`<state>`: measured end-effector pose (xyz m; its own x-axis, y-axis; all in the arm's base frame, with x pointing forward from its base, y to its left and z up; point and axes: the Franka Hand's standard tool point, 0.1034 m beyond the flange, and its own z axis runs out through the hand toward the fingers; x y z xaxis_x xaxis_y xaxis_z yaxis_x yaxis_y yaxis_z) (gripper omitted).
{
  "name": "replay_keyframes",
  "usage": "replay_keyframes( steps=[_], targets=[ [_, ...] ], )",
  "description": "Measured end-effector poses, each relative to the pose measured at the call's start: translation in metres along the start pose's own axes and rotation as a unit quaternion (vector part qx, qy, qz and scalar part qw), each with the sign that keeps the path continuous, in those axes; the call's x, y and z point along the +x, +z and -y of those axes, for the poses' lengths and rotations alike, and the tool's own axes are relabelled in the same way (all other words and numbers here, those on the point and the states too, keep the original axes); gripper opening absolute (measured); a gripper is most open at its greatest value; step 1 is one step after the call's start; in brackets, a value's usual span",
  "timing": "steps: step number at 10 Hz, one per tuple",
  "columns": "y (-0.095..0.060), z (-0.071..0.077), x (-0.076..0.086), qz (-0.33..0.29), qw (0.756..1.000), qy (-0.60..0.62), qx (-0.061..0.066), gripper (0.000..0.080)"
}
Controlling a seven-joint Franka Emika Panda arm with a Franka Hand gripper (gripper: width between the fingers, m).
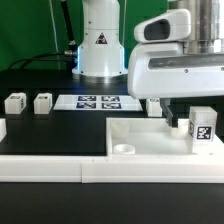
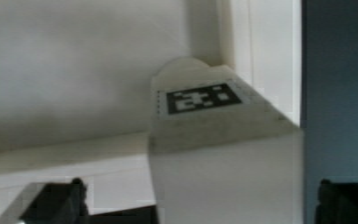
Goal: Assemble square table
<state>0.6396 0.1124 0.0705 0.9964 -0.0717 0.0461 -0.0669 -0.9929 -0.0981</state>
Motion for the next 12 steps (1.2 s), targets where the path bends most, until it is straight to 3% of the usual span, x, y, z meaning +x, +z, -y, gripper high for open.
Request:
replay_keyframes(
  steps=[2, 4, 5, 6, 8, 10, 12],
  targets=[
    [0.0001, -0.0019, 0.0004, 0.0, 1.0, 0.017, 0.0, 0.0649],
    [0.0002, -0.0016, 0.0004, 0.0, 0.999, 0.049, 0.001, 0.0383],
    [0.0002, -0.0013, 0.0003, 0.0, 0.996, 0.094, 0.001, 0.0383],
    [0.0003, -0.0016, 0.0003, 0.0, 0.992, 0.123, 0.0, 0.0288],
    [0.0007, -0.0029, -0.0001, 0.001, 0.978, 0.209, -0.001, 0.0288],
    [0.0007, -0.0053, -0.0005, 0.001, 0.949, 0.314, -0.005, 0.0288],
    [0.0007, -0.0071, -0.0027, 0.001, 0.879, 0.476, -0.01, 0.0289]
  ],
)
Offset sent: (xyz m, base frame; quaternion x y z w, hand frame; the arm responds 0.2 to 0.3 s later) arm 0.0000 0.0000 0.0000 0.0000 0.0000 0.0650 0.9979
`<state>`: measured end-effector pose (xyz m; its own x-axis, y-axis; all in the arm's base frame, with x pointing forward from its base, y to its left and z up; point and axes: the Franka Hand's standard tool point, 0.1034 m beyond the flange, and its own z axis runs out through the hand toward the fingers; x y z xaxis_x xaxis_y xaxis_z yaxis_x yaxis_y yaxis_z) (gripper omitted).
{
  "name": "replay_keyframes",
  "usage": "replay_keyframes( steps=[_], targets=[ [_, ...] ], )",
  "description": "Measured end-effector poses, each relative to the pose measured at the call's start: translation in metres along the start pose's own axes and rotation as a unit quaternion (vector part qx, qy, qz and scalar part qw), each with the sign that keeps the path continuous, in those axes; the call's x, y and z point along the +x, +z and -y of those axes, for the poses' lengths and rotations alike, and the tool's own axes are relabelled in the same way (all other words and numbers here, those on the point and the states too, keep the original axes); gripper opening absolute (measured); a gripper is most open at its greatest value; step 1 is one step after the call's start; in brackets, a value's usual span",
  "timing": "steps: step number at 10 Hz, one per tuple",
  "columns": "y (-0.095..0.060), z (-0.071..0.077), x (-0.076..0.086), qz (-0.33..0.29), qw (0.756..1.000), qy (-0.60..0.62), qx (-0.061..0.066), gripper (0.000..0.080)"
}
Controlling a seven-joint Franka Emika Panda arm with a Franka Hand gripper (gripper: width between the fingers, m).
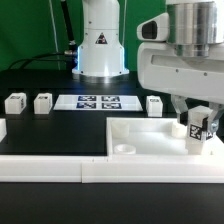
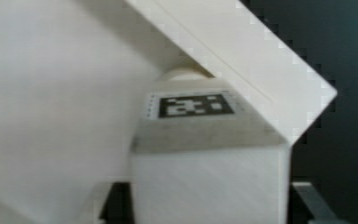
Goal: Assemble square table
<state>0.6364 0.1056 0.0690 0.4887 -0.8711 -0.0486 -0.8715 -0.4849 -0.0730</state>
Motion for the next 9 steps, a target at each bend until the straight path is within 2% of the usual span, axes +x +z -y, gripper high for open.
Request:
replay_keyframes(
  steps=[1, 2, 6, 8, 9],
  targets=[
    [-0.0003, -0.002, 0.0, 0.006, 0.994, 0.109, -0.005, 0.029],
    [-0.001, -0.0048, 0.0051, 0.005, 0.995, 0.098, -0.005, 0.029],
    [-0.0004, -0.0045, -0.0002, 0.014, 0.974, 0.228, -0.006, 0.029],
    [-0.0003, -0.0035, -0.0042, 0.014, 0.952, 0.307, -0.009, 0.029],
    [-0.0005, -0.0042, -0.0045, 0.012, 0.932, 0.362, -0.012, 0.029]
  ],
)
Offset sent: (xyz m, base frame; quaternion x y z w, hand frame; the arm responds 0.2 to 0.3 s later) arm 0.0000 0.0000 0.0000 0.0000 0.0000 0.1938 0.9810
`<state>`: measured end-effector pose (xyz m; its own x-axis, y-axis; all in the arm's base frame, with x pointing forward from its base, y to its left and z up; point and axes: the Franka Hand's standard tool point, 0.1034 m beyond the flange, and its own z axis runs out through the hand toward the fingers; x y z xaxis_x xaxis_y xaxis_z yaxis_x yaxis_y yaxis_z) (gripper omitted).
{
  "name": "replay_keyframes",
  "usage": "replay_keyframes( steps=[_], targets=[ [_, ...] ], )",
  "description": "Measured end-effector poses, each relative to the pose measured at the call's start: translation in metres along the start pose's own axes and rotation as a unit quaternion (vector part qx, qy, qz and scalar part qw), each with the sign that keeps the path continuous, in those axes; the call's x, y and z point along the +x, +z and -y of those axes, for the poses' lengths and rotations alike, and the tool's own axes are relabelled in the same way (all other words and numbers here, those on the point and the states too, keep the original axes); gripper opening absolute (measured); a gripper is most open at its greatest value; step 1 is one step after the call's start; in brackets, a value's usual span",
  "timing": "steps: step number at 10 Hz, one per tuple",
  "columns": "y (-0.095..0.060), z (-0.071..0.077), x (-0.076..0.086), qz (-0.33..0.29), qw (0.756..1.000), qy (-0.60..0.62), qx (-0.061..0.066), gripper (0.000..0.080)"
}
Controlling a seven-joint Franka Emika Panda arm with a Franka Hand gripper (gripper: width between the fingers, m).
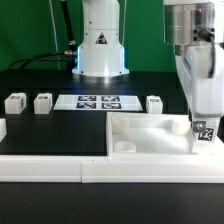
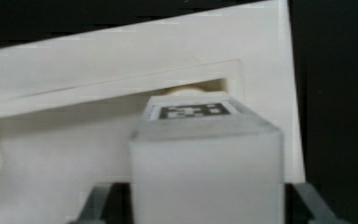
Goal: Assemble square table
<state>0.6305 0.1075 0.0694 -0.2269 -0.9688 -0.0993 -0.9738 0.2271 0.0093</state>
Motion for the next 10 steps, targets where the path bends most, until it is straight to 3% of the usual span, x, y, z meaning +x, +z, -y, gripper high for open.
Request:
replay_keyframes(
  steps=[2, 6, 9, 10],
  targets=[
    [-0.0005, -0.0015, -0.0003, -0.003, 0.997, 0.078, 0.004, 0.029],
    [-0.0005, -0.0032, 0.0, -0.001, 0.995, 0.097, 0.017, 0.0294],
    [0.0001, -0.0039, 0.0006, -0.005, 0.997, 0.08, 0.017, 0.0294],
    [0.0007, -0.0042, 0.0005, -0.005, 0.997, 0.079, 0.017, 0.0402]
  ],
)
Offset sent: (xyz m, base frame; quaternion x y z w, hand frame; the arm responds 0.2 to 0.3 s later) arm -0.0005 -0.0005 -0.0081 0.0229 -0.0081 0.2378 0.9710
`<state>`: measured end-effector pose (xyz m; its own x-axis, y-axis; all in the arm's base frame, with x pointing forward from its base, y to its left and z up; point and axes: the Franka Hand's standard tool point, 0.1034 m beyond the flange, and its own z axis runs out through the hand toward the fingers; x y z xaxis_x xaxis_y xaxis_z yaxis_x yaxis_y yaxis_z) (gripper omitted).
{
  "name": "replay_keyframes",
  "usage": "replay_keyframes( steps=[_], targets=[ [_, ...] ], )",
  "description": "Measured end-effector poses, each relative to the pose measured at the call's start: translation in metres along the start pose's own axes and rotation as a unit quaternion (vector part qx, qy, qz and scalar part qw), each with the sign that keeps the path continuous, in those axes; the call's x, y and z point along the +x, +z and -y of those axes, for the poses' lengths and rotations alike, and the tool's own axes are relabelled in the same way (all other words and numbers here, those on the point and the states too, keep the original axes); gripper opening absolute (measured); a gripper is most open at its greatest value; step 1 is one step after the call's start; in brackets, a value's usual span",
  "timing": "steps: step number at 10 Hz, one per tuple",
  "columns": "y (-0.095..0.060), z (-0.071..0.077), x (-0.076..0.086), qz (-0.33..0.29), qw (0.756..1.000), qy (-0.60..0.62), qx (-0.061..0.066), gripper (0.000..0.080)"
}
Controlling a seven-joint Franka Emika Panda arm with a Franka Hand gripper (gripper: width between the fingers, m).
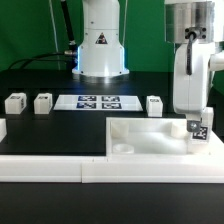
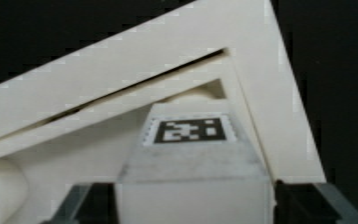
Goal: Assemble square table
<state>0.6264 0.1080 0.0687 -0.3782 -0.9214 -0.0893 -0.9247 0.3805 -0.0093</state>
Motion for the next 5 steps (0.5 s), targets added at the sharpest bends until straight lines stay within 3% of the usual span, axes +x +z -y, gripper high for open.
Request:
replay_keyframes(
  steps=[1, 2, 4, 5],
  targets=[
    [0.0, 0.0, 0.0, 0.0, 1.0, -0.002, 0.0, 0.0543],
    [0.001, 0.0, 0.0, 0.0, 1.0, -0.002, 0.0, 0.0616],
    [-0.003, 0.0, -0.002, 0.002, 1.0, -0.004, 0.001, 0.0643],
    [-0.02, -0.001, -0.011, 0.013, 1.0, -0.013, 0.009, 0.0648]
  ],
)
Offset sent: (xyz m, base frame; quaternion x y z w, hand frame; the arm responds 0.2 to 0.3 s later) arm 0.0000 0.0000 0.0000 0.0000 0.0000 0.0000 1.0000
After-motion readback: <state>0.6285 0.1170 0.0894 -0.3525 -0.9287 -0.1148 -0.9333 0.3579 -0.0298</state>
